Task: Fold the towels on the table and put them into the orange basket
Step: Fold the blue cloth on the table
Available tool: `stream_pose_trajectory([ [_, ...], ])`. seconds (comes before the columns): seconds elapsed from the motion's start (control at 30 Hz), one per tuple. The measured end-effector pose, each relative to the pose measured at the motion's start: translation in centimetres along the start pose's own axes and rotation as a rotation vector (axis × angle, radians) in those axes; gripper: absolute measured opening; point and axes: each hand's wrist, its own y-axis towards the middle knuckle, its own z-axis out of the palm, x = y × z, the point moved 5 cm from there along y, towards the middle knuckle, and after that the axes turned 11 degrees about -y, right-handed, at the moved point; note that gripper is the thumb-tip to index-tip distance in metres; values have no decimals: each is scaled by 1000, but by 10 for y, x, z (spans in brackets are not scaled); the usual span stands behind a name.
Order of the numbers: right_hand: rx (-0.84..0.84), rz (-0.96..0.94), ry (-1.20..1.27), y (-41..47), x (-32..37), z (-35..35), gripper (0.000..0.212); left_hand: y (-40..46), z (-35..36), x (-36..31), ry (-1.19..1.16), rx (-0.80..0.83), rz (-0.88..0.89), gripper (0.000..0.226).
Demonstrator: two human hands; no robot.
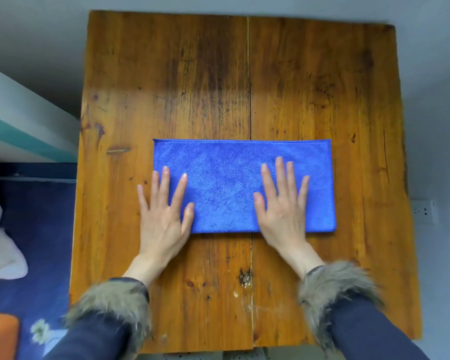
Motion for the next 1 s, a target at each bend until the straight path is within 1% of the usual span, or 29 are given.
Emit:
stream_pose_trajectory([
  [0.07,25,-127,-11,-11,30,8,55,-10,9,-1,72,50,53,57],
  [0.1,44,-158,-27,-16,37,13,55,-11,11,1,98,63,60,57],
  [0.17,79,-173,-64,-20,35,23,54,-11,12,4,130,82,70,57],
  [0.23,102,-148,-85,-23,22,27,53,-10,11,4,122,103,88,56],
  [0.3,125,-79,-84,-25,7,26,53,-11,6,5,44,103,108,52],
  [0.33,130,-40,-81,-25,1,24,53,-11,1,6,-39,84,114,49],
  [0.4,124,11,-78,-25,-2,20,55,-11,-13,10,-224,-21,105,41],
  [0.43,116,15,-75,-23,0,17,56,-10,-20,14,-282,-100,77,38],
  [0.5,100,-18,-63,-18,14,13,56,-7,-30,24,-336,-236,-54,32],
  [0.53,94,-44,-60,-15,23,12,56,-4,-32,29,-359,-275,-152,28],
  [0.6,98,-78,-63,-8,42,11,56,1,-34,35,-404,-289,-355,26],
  [0.67,122,-77,-77,-2,52,14,55,6,-34,37,-403,-245,-478,25],
  [0.83,165,-78,-149,-1,53,26,57,17,-37,35,-337,-60,-647,28],
  [0.93,173,-78,-173,-2,53,27,58,25,-36,37,-323,36,-689,28],
  [1.0,175,-76,-178,-1,53,26,58,27,-40,37,-347,36,-670,24],
])
